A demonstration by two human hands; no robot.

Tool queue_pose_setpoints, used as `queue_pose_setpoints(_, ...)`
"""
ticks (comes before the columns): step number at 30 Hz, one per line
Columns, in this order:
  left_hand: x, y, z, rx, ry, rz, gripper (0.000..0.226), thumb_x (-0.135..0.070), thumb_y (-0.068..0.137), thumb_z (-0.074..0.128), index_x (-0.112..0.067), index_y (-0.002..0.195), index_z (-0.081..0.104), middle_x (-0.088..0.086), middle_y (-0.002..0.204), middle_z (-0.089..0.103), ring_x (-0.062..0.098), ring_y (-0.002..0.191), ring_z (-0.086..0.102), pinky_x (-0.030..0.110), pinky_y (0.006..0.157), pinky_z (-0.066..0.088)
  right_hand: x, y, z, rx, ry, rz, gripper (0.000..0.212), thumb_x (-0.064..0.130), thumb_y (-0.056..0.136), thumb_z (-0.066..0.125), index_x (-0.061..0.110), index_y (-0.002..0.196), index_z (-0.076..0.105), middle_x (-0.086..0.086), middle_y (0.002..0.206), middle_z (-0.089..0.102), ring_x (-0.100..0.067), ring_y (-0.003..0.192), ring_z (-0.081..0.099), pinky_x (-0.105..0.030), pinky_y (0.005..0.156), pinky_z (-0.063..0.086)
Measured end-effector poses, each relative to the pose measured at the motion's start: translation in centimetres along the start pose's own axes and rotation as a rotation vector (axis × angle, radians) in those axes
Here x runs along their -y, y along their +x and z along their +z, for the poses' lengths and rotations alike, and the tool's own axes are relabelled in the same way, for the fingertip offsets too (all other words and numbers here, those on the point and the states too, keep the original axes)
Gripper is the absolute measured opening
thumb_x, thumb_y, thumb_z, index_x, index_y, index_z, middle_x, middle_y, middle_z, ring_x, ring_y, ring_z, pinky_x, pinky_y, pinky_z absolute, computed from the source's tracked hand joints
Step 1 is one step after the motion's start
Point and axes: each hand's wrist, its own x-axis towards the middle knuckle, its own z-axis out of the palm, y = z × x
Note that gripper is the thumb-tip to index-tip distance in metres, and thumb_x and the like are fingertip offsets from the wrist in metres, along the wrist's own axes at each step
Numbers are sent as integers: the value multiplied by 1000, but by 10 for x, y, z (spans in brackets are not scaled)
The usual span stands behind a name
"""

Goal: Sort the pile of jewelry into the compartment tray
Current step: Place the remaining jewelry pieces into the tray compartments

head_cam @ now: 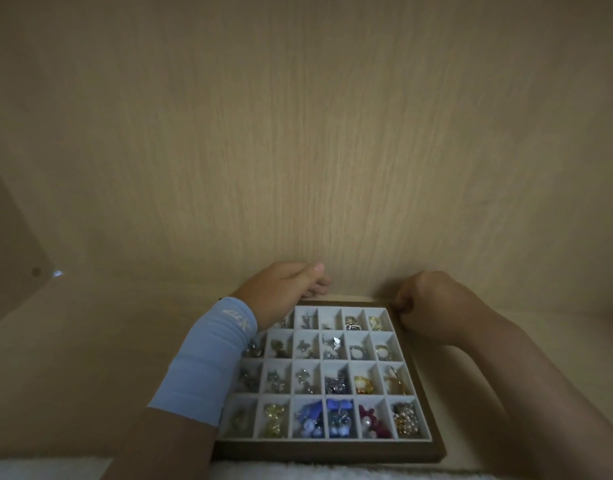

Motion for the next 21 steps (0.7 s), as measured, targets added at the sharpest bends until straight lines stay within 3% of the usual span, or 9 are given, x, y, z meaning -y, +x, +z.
queue_pose_setpoints(4, -1, 0, -11, -28, 49, 75, 16, -28, 96, 57, -34, 99, 71, -15, 97, 73, 1, 98, 66, 36, 101, 49, 7, 3, -18, -129, 41, -88, 11, 17, 80, 69, 26, 76, 73, 11, 77, 66, -7, 74, 63, -27, 70, 55)
queue_pose_setpoints(8, -1, -1, -20, -68, 51, 88, 15, -27, 90, 66, -30, 103, 72, -12, 96, 75, 0, 96, 67, 26, 95, 50, 46, 7, -34, -222, 317, -337, 13, 13, 81, 74, 25, 85, 73, 13, 79, 68, 1, 73, 63, -7, 67, 45)
queue_pose_setpoints(11, -3, -5, -25, -90, -29, 75, 17, -19, 87, 71, -17, 103, 73, -2, 85, 76, 1, 77, 67, 15, 79, 50, 81, 13, -29, -147, 514, -465, 14, 11, 81, 76, 23, 87, 73, 6, 81, 71, -3, 75, 67, -14, 70, 53)
queue_pose_setpoints(14, -1, -10, -34, -132, -119, 56, 8, -7, 85, 71, -6, 93, 73, 6, 77, 75, 8, 67, 62, 14, 67, 52, 97, 23, -20, -134, 636, -480, 12, 10, 82, 77, 20, 88, 73, 0, 81, 72, -6, 71, 66, -21, 70, 55)
queue_pose_setpoints(21, 5, -17, -47, -185, -147, 11, 9, -9, 79, 77, -10, 88, 75, 2, 73, 74, 1, 58, 58, 11, 59, 47, 109, 31, -2, -135, 870, -405, 12, 11, 82, 80, 15, 91, 74, -11, 84, 74, -24, 76, 71, -39, 80, 59)
